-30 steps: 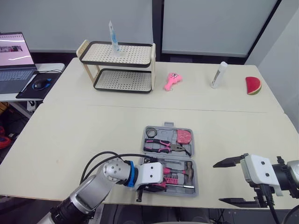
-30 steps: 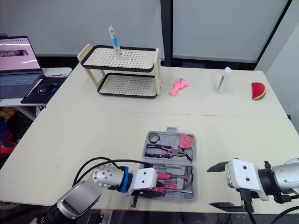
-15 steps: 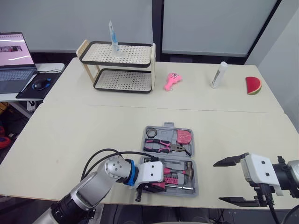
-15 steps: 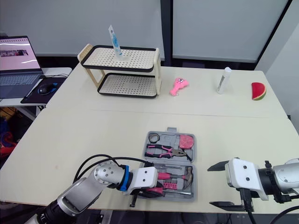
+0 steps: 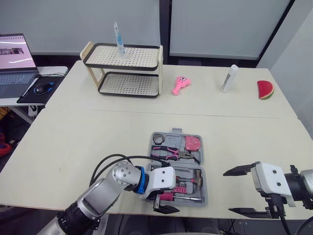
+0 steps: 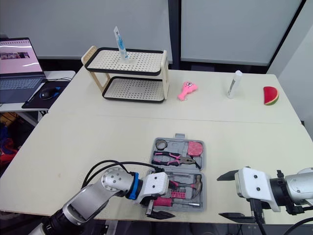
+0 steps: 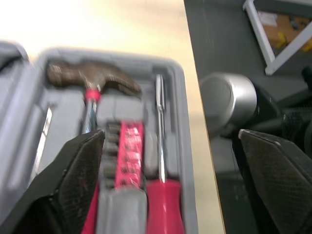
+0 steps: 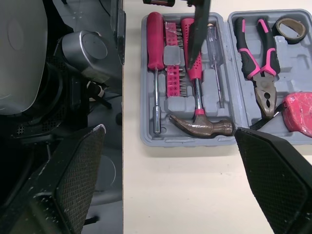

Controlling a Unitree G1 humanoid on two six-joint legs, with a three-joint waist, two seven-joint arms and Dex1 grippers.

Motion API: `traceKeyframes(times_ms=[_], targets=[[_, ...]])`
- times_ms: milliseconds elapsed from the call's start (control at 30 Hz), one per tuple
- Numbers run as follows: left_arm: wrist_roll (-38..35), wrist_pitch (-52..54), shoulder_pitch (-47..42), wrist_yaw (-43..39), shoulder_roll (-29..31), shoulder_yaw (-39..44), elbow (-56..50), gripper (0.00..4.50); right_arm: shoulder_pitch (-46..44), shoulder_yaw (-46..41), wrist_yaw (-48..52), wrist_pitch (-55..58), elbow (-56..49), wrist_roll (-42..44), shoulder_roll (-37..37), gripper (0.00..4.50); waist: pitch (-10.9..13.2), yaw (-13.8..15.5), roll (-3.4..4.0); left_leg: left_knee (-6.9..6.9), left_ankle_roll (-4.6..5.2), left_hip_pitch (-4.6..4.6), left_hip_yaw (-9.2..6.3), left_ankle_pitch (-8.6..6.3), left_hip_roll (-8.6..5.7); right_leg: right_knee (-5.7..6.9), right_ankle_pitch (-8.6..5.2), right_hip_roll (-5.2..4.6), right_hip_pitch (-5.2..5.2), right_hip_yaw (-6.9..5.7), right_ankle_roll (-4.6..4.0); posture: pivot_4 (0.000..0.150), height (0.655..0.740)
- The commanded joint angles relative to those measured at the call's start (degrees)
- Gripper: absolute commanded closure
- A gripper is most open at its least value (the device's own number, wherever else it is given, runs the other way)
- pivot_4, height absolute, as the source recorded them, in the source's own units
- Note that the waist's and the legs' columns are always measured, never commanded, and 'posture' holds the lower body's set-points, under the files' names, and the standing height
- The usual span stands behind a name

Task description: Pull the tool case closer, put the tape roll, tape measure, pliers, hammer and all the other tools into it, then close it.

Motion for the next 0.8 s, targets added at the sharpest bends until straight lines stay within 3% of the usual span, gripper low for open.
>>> traceKeyframes(times_ms=[33,67,167,567,800], targets=[[-4.0,-3.6,-0.9,-2.3,2.5,6.4,-1.0,0.04,0.1,-1.5,-0.6,0.0,-1.7,0.3,0.2,0.00,0.0,-0.2,0.00,-0.02,0.00,0.01,-0.01,0.00,0.01,0.00,0.00,0.00,0.00,0.00,0.00,0.150,0.7350],[-5.1,-4.8,-0.6,-3.7,3.6,7.5,-0.3,0.04,0.1,-1.4,-0.8,0.1,-1.8,0.3,0.2,0.00,0.0,-0.2,0.00,-0.04,0.00,0.03,-0.01,0.00,0.01,0.00,0.00,0.01,-0.01,0.00,-0.01,0.150,0.7350],[-6.2,-8.6,0.4,-7.7,7.4,8.5,1.7,0.64,-0.1,-1.1,-1.3,0.1,-2.0,0.5,0.5,0.00,0.0,-0.1,0.01,-0.06,0.00,0.03,0.00,0.00,0.02,-0.01,-0.01,0.01,-0.03,0.01,-0.01,0.150,0.7350],[-2.0,-15.5,2.4,-10.4,9.2,4.6,6.4,4.46,-0.3,-0.6,-2.1,0.2,-2.2,1.0,0.5,0.00,0.0,0.0,-0.01,-0.02,0.00,-0.06,0.01,0.00,0.00,-0.05,-0.01,-0.01,-0.06,-0.01,-0.01,0.150,0.7350],[1.5,-17.2,1.9,-8.7,6.5,2.0,9.7,4.46,-0.5,-0.2,-2.3,0.5,-2.5,1.1,0.5,0.00,0.0,0.0,0.00,-0.01,0.00,-0.06,0.01,0.00,0.00,-0.03,-0.01,-0.01,-0.06,-0.01,-0.01,0.150,0.7350]])
